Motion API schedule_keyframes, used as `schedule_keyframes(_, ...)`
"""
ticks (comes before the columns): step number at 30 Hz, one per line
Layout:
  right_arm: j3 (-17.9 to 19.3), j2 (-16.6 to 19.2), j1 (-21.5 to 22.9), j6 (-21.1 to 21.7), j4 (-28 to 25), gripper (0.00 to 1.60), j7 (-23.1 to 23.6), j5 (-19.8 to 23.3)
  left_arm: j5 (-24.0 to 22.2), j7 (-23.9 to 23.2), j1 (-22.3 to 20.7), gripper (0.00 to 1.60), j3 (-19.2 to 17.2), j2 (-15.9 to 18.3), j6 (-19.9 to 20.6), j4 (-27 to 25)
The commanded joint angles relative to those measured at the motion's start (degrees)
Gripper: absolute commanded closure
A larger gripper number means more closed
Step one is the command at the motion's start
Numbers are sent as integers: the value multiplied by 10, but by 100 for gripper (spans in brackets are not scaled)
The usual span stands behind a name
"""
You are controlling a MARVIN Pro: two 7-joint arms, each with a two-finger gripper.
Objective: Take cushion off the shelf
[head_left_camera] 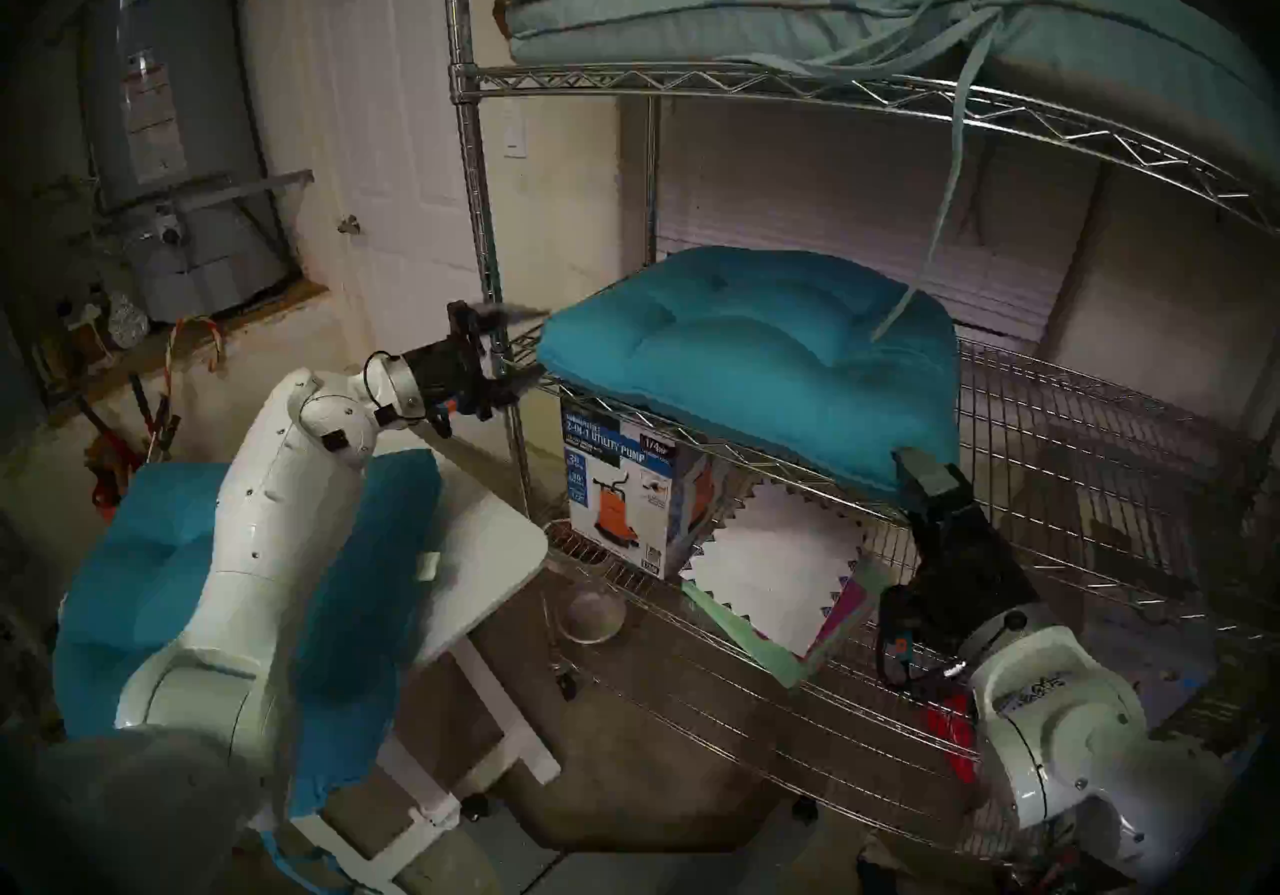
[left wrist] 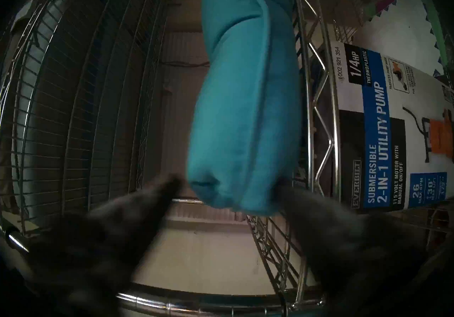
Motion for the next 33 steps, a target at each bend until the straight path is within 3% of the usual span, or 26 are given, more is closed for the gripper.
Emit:
schedule_keyframes(1, 22, 11, 51, -7, -26, 160, -28, -8, -8, 28, -18, 160, -8, -1, 1, 4)
schedule_keyframes(10, 9, 9, 46, -13, -26, 160, -27, -7, -5, 51, -8, 160, -10, 15, 1, 21)
schedule_keyframes(33, -32, 5, 34, -5, -26, 160, -42, -30, -24, 96, 65, 160, -29, 73, 1, -69)
